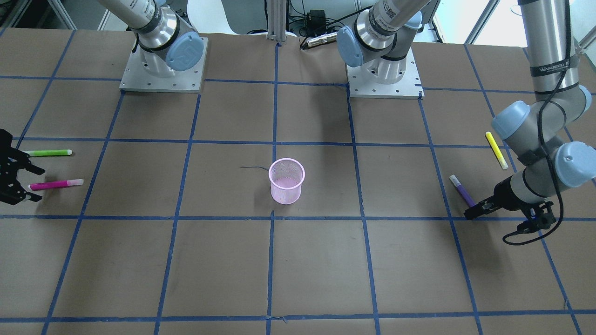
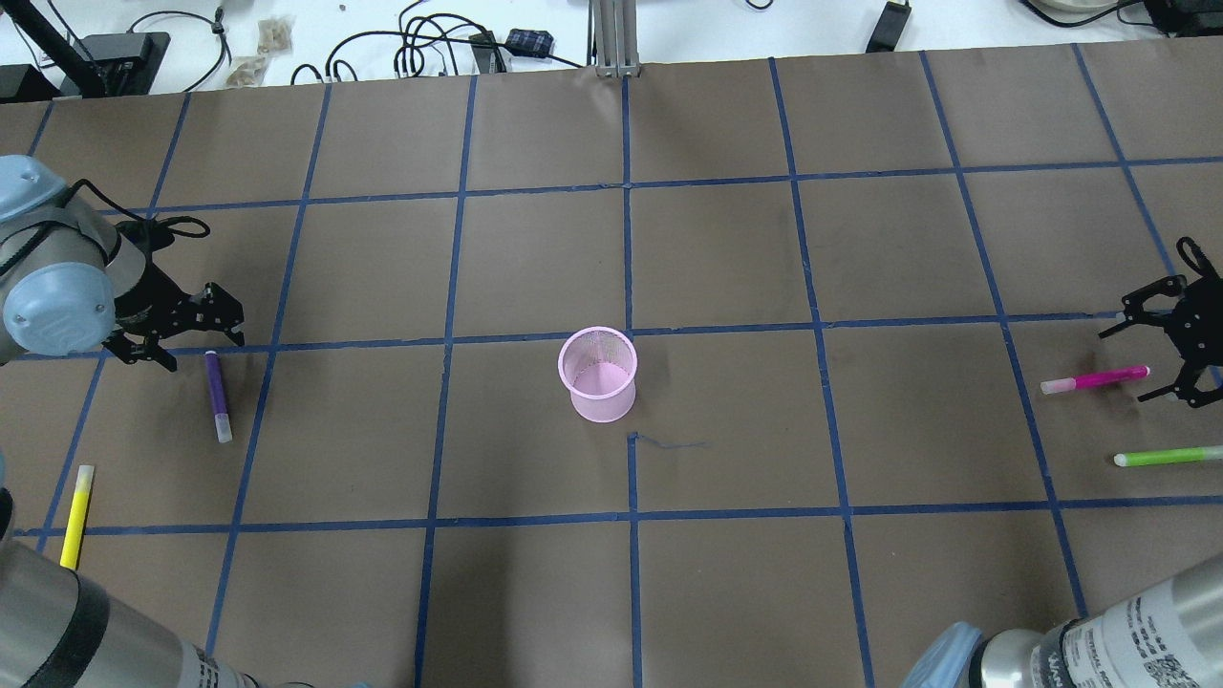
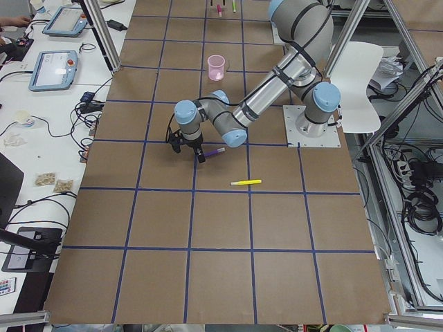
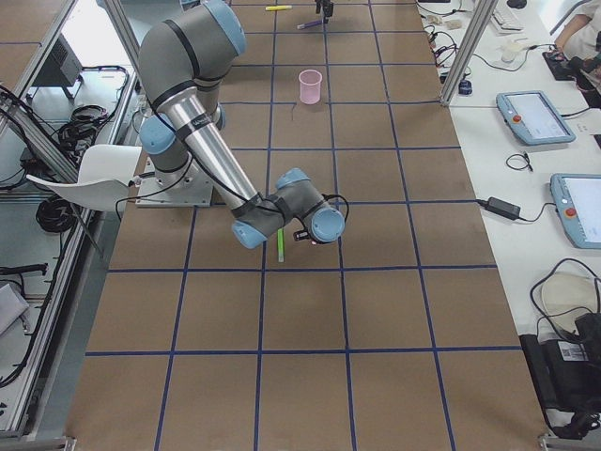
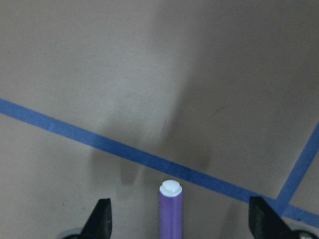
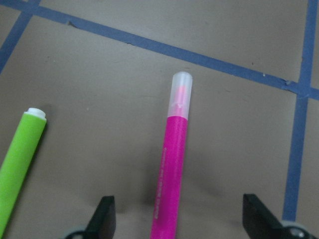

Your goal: Insert purple and pink pens into pink cup

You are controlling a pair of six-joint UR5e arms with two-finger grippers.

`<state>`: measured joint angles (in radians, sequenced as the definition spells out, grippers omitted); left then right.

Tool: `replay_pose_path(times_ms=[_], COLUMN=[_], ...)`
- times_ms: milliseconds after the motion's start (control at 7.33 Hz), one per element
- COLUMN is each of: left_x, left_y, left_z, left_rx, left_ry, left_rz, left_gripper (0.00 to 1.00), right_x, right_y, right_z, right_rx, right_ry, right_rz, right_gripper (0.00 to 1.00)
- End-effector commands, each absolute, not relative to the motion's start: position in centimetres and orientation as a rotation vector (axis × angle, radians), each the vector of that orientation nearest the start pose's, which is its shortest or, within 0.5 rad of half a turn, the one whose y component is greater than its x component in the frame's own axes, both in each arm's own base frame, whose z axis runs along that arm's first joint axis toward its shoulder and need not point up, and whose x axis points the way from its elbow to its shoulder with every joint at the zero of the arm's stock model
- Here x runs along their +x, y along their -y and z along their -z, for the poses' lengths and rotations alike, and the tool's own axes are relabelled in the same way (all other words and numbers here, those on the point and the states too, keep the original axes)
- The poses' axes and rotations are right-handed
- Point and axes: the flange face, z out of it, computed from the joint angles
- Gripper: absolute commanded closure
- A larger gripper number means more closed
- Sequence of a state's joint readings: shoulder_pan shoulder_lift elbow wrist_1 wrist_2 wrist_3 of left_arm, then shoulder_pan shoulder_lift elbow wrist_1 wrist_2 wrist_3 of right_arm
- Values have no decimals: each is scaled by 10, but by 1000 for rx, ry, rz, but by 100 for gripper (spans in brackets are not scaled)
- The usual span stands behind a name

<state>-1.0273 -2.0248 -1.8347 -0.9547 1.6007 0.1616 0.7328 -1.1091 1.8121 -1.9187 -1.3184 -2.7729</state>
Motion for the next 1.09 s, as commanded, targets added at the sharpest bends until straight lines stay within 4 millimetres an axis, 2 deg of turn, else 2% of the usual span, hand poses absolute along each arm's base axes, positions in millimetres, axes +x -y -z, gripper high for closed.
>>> replay_pose_path(times_ms=[0, 273, 409, 545, 682, 818, 955], left_x=[185, 184, 184, 185, 187, 186, 185], left_y=[555, 554, 555, 554, 554, 554, 554], left_z=[-174, -169, -168, -168, -169, -169, -169], left_rx=[-593, -595, -592, -596, -591, -594, -592], left_ry=[-3083, -3084, -3085, -3081, -3068, -3073, -3075], left_rz=[-190, -207, -210, -211, -235, -269, -271], left_gripper=[26, 28, 33, 49, 80, 100, 100], right_x=[-300, -302, -304, -305, -306, -307, -308], right_y=[482, 480, 479, 479, 477, 476, 478], right_z=[-160, -160, -161, -164, -163, -163, -165], right_rx=[-2289, -2276, -2277, -2276, -2265, -2263, -2263], right_ry=[-1641, -1658, -1663, -1674, -1685, -1688, -1695], right_rz=[467, 464, 462, 448, 408, 406, 404], right_gripper=[13, 34, 55, 75, 84, 89, 91])
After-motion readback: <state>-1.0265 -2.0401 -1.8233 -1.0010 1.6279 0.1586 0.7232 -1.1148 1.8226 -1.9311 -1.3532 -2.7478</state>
